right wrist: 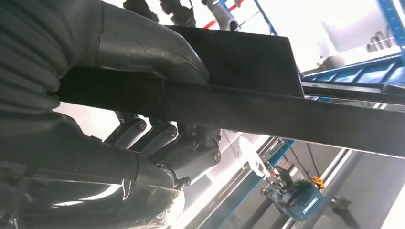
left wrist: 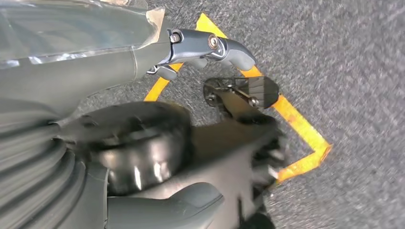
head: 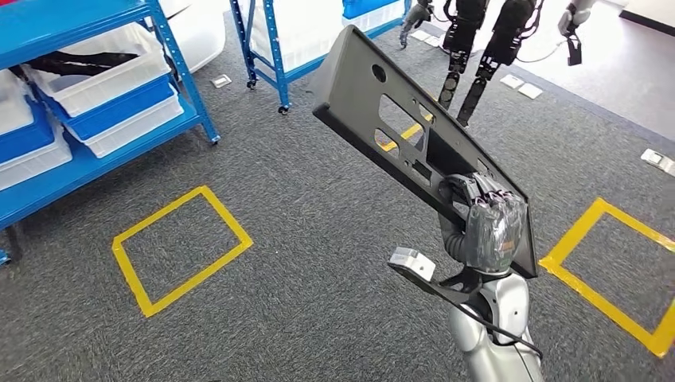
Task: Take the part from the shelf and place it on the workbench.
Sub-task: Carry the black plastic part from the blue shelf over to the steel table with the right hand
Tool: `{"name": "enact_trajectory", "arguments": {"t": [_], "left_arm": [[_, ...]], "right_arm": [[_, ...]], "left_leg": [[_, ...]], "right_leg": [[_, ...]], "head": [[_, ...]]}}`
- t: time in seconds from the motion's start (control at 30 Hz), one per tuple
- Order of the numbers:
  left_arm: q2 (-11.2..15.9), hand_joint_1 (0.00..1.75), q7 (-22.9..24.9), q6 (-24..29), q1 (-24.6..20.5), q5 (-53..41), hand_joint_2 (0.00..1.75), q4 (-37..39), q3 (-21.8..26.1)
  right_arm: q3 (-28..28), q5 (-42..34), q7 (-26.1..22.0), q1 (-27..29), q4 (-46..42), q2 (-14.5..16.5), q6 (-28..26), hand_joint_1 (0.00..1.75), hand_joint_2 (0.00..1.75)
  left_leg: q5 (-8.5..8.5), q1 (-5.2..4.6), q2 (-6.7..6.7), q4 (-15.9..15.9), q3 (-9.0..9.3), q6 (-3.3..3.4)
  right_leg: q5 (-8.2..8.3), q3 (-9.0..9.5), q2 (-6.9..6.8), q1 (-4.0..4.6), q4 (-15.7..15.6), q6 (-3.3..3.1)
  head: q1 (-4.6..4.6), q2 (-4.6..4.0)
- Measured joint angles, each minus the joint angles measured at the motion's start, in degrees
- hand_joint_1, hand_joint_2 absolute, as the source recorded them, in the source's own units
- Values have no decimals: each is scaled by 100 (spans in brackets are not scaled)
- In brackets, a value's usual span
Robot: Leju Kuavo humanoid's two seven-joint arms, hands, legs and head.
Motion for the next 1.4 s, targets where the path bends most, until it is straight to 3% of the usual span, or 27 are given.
{"name": "enact_trajectory", "arguments": {"t": [0.07, 0.1, 0.13, 0.17, 0.23, 0.3, 0.37, 0.4, 0.47, 0.53, 0.6, 0.63, 0.67, 0.73, 0.8, 0.83, 0.87, 0.9, 0.97, 1.03, 1.1, 1.13, 1.2, 1.23, 1.3, 1.33, 1.4], "left_arm": [[10, 0, 9, 67, 25, -15, 175, 1, 4], [13, 0, 17, 103, 33, -24, 175, 1, 5], [15, 0, 26, 132, 37, -31, 175, 1, 6], [17, 0, 34, 150, 38, -35, 175, 1, 7], [21, 0, 47, 164, 41, -45, 175, 2, 8], [22, 0, 57, 165, 44, -51, 175, 3, 10], [19, 0, 63, 165, 42, -55, 175, 3, 14], [14, 0, 65, 167, 37, -57, 175, 2, 18], [8, 0, 65, 171, 28, -58, 175, 1, 27], [8, 0, 67, 173, 31, -62, 175, 1, 33], [8, 0, 78, 168, 40, -70, 175, 1, 37], [9, 0, 79, 157, 42, -75, 175, 1, 39], [9, 0, 61, 132, 42, -79, 175, 1, 40], [10, 0, -36, 54, 42, -85, 175, 1, 40], [14, 0, -146, -8, 56, -90, 175, 1, 40], [16, 0, -179, -19, 66, -92, 175, 1, 40], [17, 0, -201, -20, 76, -94, 175, 1, 40], [21, 0, -216, -18, 83, -97, 175, 1, 41], [23, 0, -237, -13, 96, -102, 175, 1, 41], [26, 0, -244, -8, 122, -107, 175, 3, 40], [27, 0, -245, 3, 147, -110, 175, 4, 41], [28, 0, -248, 11, 153, -111, 175, 5, 42], [29, 0, -260, 22, 156, -114, 175, 5, 42], [29, 0, -266, 25, 157, -118, 175, 5, 42], [27, 0, -278, 11, 160, -130, 175, 9, 42], [27, 0, -284, 2, 163, -136, 175, 10, 42], [27, 0, -296, -15, 165, -143, 175, 11, 42]], "right_arm": [[-15, 244, 91, -71, 128, -16, -2, 175, 175], [-32, 406, 162, -88, 179, -30, 2, 175, 175], [-58, 579, 239, -105, 226, -48, 9, 175, 175], [-89, 744, 310, -131, 265, -69, 23, 175, 175], [-150, 968, 414, -218, 318, -106, 60, 175, 175], [-193, 1049, 460, -311, 351, -133, 81, 175, 175], [-237, 1068, 477, -354, 369, -168, 82, 175, 175], [-258, 1072, 480, -356, 376, -195, 82, 175, 175], [-283, 1075, 484, -382, 390, -238, 83, 175, 175], [-285, 1102, 494, -417, 410, -251, 102, 175, 175], [-288, 1188, 530, -427, 439, -265, 168, 175, 175], [-292, 1244, 554, -430, 455, -281, 212, 175, 175], [-299, 1303, 574, -438, 467, -304, 254, 175, 175], [-312, 1407, 601, -473, 478, -358, 321, 175, 175], [-321, 1490, 621, -510, 479, -423, 370, 175, 175], [-322, 1521, 631, -519, 481, -465, 387, 175, 175], [-323, 1545, 641, -520, 487, -517, 406, 175, 175], [-323, 1564, 652, -518, 496, -571, 423, 175, 175], [-326, 1589, 680, -540, 520, -665, 462, 175, 175], [-320, 1619, 728, -569, 558, -719, 481, 175, 175], [-290, 1669, 811, -581, 622, -775, 494, 175, 175], [-269, 1695, 856, -582, 664, -812, 499, 175, 175], [-238, 1735, 940, -588, 743, -891, 504, 175, 175], [-228, 1752, 973, -602, 775, -922, 509, 175, 175], [-213, 1782, 1025, -659, 836, -985, 542, 175, 175], [-205, 1790, 1042, -689, 867, -1020, 561, 175, 175], [-184, 1798, 1065, -716, 926, -1107, 592, 175, 175]], "left_leg": [[-280, 10, -123, 711, -324, -20], [-268, 14, -134, 833, -385, -22], [-136, 20, -143, 714, -333, -19], [76, 34, -178, 381, -177, -13], [418, 80, -431, -404, 192, -4], [496, 90, -614, -743, 330, 9], [527, 53, -513, -777, 316, 69], [563, 45, -436, -811, 319, 118], [636, 46, -272, -888, 316, 214], [663, 17, -103, -910, 300, 254], [666, -17, 72, -908, 284, 260], [666, -27, 152, -907, 280, 260], [666, -32, 224, -906, 282, 259], [655, -57, 348, -896, 291, 242], [637, -98, 461, -883, 300, 203], [629, -117, 520, -878, 304, 183], [624, -117, 584, -879, 311, 167], [592, -105, 564, -852, 306, 141], [365, -60, 288, -556, 191, 86], [-46, -27, -47, 176, -122, 43], [-263, -16, -132, 788, -403, 15], [-196, -4, -138, 797, -409, 10], [193, 43, -219, 195, -120, 7], [357, 69, -354, -197, 69, 3], [508, 96, -554, -670, 269, 11], [499, 80, -572, -712, 272, 29], [555, 43, -431, -750, 265, 113]], "right_leg": [[19, -22, 140, 6, 2, -26], [25, -26, 213, 6, 6, -25], [30, -28, 289, 3, 12, -18], [36, -28, 366, -2, 22, -9], [53, -53, 511, 3, 49, 23], [95, -122, 640, 22, 53, 93], [159, -196, 771, 31, 10, 197], [169, -234, 747, 23, 13, 232], [14, -417, 469, 48, 306, 241], [-328, -750, 158, 70, 1038, 202], [-530, -977, 82, 72, 1617, 216], [-511, -933, 57, 72, 1607, 244], [-418, -766, 14, 71, 1353, 276], [-182, -261, -233, 91, 514, 295], [-47, 20, -429, 144, 8, 226], [-25, 40, -437, 170, -53, 184], [-3, 21, -359, 168, -54, 148], [15, 16, -291, 136, -64, 117], [58, 13, -161, 69, -87, 27], [83, -4, -28, 49, -90, -39], [95, -23, 124, 54, -83, -57], [99, -28, 205, 53, -75, -58], [105, -34, 366, 48, -42, -57], [106, -49, 438, 54, -19, -43], [125, -114, 564, 75, 23, 15], [147, -156, 625, 83, 22, 64], [189, -233, 700, 77, 12, 156]], "head": [[-15, 0], [-18, 0], [-18, 0], [-19, 0], [-15, 0], [-14, 0], [-16, 0], [-16, 0], [23, 0], [63, 0], [68, 0], [69, 0], [71, 0], [79, 0], [78, 0], [78, 0], [69, 0], [66, 0], [61, 0], [53, 0], [47, 0], [45, 0], [45, 0], [47, 0], [52, 0], [56, 0], [55, 0]]}}
